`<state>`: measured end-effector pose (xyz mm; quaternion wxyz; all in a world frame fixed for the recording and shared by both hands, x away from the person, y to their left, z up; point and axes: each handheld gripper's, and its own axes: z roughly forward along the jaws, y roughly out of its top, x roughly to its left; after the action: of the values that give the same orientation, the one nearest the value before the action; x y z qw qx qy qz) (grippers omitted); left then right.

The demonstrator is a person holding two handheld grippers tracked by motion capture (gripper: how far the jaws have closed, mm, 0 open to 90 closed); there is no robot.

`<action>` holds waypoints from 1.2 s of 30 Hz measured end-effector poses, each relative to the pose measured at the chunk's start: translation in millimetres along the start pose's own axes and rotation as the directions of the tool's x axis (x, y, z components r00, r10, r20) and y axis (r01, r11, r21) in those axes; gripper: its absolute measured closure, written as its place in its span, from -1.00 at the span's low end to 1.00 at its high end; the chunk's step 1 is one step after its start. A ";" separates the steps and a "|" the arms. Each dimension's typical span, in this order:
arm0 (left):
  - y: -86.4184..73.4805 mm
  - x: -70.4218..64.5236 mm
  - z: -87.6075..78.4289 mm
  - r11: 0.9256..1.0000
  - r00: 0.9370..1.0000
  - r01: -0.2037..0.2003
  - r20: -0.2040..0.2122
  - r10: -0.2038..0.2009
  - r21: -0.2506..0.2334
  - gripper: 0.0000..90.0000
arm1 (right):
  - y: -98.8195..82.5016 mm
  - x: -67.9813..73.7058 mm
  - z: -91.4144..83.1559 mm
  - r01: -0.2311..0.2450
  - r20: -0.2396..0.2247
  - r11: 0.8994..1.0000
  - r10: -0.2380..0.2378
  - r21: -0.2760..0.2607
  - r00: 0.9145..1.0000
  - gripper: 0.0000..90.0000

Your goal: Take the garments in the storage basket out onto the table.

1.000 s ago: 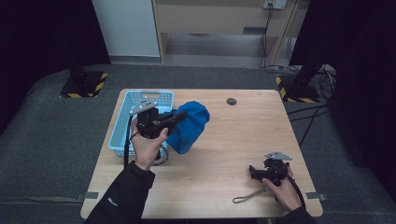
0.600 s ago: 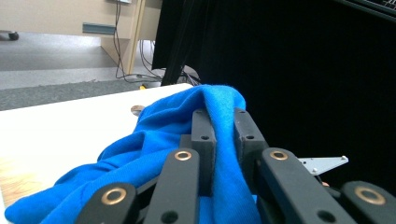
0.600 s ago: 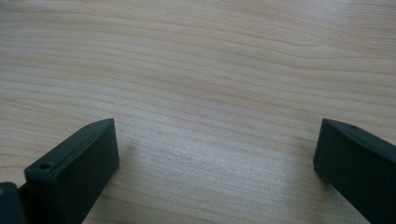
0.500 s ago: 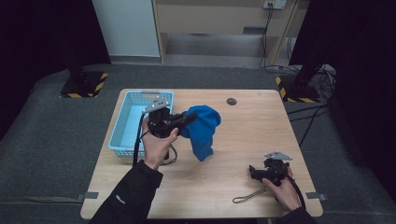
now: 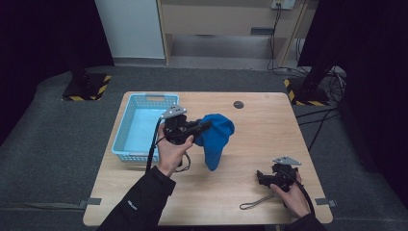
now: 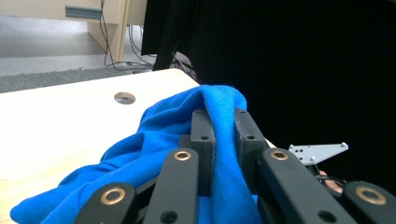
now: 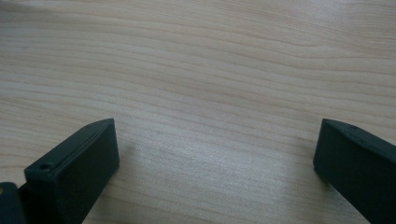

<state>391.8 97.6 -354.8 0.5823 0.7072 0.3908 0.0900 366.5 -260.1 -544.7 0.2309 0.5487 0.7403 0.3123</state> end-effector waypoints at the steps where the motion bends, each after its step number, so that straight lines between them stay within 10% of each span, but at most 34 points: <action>1: -1.1 0.1 1.4 1.000 1.000 -0.002 0.001 0.002 0.006 0.79 | 0.0 0.0 0.0 0.000 0.000 1.000 0.000 0.000 1.000 -0.99; 36: -66.4 18.5 50.0 0.989 0.999 0.019 -0.029 -0.015 0.145 0.71 | 0.0 0.0 0.0 0.000 0.000 1.000 0.000 0.001 1.000 -0.99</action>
<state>403.7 73.2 -435.5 0.5246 0.7430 0.4104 0.0660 366.5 -260.1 -544.7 0.2308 0.5487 0.7404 0.3121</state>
